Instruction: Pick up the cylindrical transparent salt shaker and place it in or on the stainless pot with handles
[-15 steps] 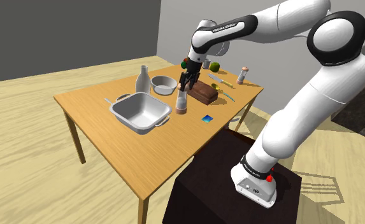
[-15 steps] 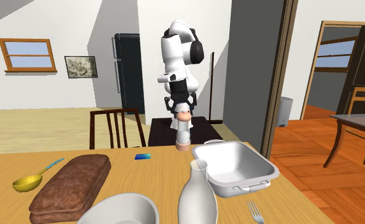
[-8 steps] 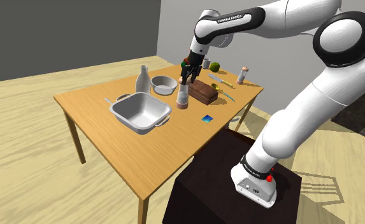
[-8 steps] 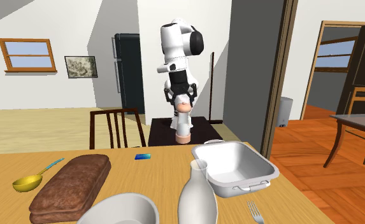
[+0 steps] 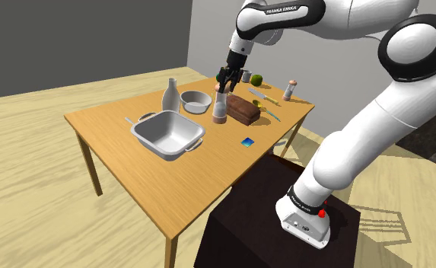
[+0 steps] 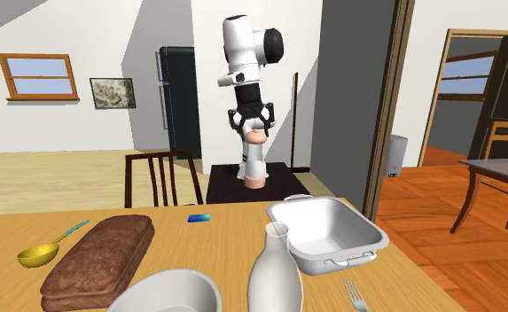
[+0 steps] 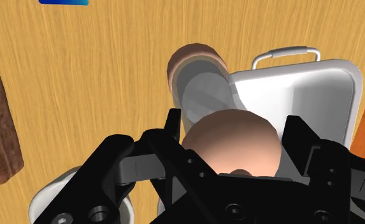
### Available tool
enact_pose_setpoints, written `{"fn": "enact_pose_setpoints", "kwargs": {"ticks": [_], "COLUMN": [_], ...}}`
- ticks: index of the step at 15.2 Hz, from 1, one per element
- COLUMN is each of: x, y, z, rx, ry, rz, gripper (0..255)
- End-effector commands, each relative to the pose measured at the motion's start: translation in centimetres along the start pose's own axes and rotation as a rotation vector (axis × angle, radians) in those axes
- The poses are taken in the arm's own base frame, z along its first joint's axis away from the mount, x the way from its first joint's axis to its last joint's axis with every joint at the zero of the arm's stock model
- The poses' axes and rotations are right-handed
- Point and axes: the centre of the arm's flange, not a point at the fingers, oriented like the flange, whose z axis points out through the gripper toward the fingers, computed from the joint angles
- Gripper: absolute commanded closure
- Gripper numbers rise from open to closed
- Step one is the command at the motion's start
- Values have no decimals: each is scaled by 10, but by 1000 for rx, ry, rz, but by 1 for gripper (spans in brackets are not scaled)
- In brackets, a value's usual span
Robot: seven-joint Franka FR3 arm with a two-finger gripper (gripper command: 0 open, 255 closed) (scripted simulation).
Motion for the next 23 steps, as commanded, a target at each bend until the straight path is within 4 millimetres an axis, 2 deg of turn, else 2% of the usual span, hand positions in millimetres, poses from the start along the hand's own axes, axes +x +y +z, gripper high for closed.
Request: {"fn": "enact_pose_setpoints", "kwargs": {"ticks": [1,2,19,20,23], "x": [0,0,123,127,127], "y": [-2,-2,-186,-192,-189], "z": [-10,-13,-51,-52,-36], "rx": [0,0,0,0,0], "ry": [0,0,0,0,0], "rz": [0,0,0,0,0], "gripper": [255,255,255,255,255]}}
